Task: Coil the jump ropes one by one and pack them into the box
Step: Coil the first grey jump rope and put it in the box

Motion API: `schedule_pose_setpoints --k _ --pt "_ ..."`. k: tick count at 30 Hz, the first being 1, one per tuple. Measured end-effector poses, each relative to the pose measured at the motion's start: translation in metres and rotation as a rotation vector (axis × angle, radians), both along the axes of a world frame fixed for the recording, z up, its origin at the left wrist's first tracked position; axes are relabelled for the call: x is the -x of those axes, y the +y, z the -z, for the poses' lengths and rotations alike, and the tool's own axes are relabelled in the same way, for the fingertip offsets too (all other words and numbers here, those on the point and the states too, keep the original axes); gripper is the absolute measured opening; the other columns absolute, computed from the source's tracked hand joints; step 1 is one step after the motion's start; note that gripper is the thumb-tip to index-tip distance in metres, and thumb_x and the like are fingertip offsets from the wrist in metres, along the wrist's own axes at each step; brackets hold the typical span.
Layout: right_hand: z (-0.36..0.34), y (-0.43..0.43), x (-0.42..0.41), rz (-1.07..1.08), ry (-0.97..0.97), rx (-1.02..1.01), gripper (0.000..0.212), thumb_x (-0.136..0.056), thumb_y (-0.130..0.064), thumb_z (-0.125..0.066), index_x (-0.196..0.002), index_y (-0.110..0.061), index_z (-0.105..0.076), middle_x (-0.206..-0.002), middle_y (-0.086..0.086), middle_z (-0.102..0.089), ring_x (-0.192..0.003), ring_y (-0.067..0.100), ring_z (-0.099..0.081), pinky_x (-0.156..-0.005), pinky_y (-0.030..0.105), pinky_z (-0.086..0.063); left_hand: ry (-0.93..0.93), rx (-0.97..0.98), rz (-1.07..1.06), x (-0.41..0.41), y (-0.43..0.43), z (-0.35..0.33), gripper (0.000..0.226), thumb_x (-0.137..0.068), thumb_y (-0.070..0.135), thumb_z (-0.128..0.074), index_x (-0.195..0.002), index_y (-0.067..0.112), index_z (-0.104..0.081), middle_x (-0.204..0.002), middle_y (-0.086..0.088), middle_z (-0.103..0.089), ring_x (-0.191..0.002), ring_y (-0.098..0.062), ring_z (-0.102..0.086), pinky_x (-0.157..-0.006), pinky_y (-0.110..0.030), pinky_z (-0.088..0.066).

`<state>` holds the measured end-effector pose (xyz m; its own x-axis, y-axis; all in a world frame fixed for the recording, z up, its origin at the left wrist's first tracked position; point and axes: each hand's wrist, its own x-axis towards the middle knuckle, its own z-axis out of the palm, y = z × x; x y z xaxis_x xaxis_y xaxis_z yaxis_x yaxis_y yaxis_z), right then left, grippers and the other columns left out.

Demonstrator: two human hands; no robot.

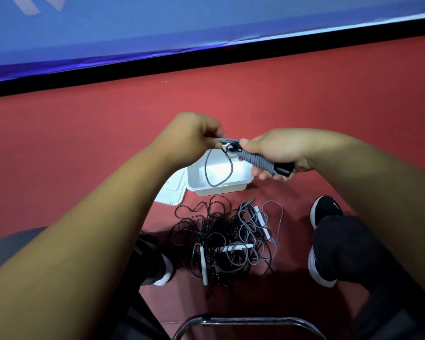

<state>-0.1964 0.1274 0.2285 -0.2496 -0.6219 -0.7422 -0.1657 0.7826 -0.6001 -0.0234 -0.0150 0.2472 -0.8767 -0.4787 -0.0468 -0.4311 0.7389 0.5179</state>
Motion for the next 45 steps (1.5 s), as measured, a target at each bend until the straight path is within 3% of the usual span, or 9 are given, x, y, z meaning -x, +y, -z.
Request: schedule_pose_setpoints --k 4,8,14,18,22,25,29,38,45 --pt "0.001 -0.006 -0.001 0.176 0.017 0.114 0.044 -0.107 -0.064 -0.045 -0.125 -0.027 -0.06 -0.097 0.005 -0.078 -0.067 0.014 -0.072 -0.054 0.027 -0.055 -0.089 0.014 0.001 0.002 0.0 0.007 0.015 -0.09 0.016 -0.08 -0.105 0.015 -0.077 -0.094 0.0 -0.075 -0.088 -0.018 -0.066 -0.075 -0.026 -0.047" --pt "-0.002 -0.01 -0.009 0.306 -0.052 0.21 0.04 -0.108 -0.06 -0.049 -0.118 -0.022 -0.059 -0.092 0.004 -0.073 -0.064 0.016 -0.065 -0.051 0.025 -0.051 -0.125 -0.044 -0.051 0.007 0.001 0.012 0.019 -0.083 0.02 -0.087 -0.097 0.015 -0.075 -0.077 0.01 -0.073 -0.066 0.006 -0.059 -0.059 -0.008 -0.038" --pt "-0.016 -0.007 -0.011 0.357 -0.269 0.294 0.049 -0.099 -0.071 -0.055 -0.107 -0.023 -0.065 -0.074 0.001 -0.059 -0.051 0.015 -0.047 -0.046 0.021 -0.03 -0.129 -0.052 -0.123 0.009 0.003 0.01 0.029 -0.097 0.036 -0.074 -0.084 0.01 -0.068 -0.066 0.0 -0.056 -0.058 -0.016 -0.045 -0.055 -0.028 -0.036" --pt "-0.019 -0.007 -0.008 0.384 -0.286 0.332 0.05 -0.096 -0.073 -0.058 -0.11 -0.025 -0.065 -0.069 -0.003 -0.056 -0.05 0.013 -0.042 -0.046 0.021 -0.027 0.015 -0.433 -0.186 0.009 0.008 0.006 0.029 -0.109 0.028 -0.054 -0.098 0.006 -0.068 -0.077 -0.008 -0.068 -0.074 -0.028 -0.072 -0.073 -0.041 -0.06" --pt "-0.022 -0.009 -0.004 0.42 -0.311 0.341 0.042 -0.097 -0.065 -0.054 -0.107 -0.025 -0.062 -0.068 -0.003 -0.054 -0.048 0.014 -0.041 -0.045 0.02 -0.027 0.238 -0.752 -0.185 0.01 0.009 0.003 0.024 -0.112 0.021 -0.047 -0.099 0.006 -0.06 -0.087 -0.012 -0.069 -0.076 -0.027 -0.07 -0.077 -0.044 -0.062" --pt "-0.024 -0.01 -0.003 0.451 -0.37 0.34 0.036 -0.096 -0.061 -0.052 -0.106 -0.027 -0.059 -0.067 -0.003 -0.051 -0.048 0.013 -0.038 -0.047 0.019 -0.023 0.327 -0.742 -0.138 0.01 0.005 -0.001 0.024 -0.112 0.024 -0.048 -0.102 0.009 -0.064 -0.072 -0.005 -0.057 -0.06 -0.02 -0.052 -0.063 -0.033 -0.053" --pt "-0.031 -0.008 0.001 0.45 -0.435 0.338 0.036 -0.094 -0.061 -0.052 -0.106 -0.028 -0.059 -0.068 -0.004 -0.049 -0.049 0.012 -0.035 -0.047 0.018 -0.021 0.318 -0.681 -0.095 0.007 0.001 -0.006 0.036 -0.111 0.036 -0.047 -0.108 0.011 -0.073 -0.066 -0.003 -0.042 -0.063 -0.021 -0.039 -0.065 -0.033 -0.041" --pt "-0.045 0.001 0.001 0.246 -0.579 0.316 0.046 -0.096 -0.064 -0.047 -0.098 -0.021 -0.061 -0.068 -0.002 -0.043 -0.047 0.012 -0.032 -0.044 0.019 -0.016 0.075 -0.354 0.009 -0.008 -0.005 -0.014 0.018 -0.105 0.033 -0.062 -0.103 0.029 -0.079 -0.074 0.002 -0.059 -0.07 -0.006 -0.051 -0.068 -0.014 -0.042" --pt "-0.046 0.009 -0.009 -0.053 -0.722 0.169 0.051 -0.098 -0.065 -0.042 -0.092 -0.019 -0.064 -0.061 -0.001 -0.034 -0.039 0.009 -0.028 -0.039 0.014 -0.018 0.003 -0.296 0.025 -0.009 -0.007 -0.014 0.023 -0.094 0.036 -0.077 -0.072 0.042 -0.076 -0.072 -0.005 -0.066 -0.067 -0.011 -0.052 -0.068 -0.027 -0.046"
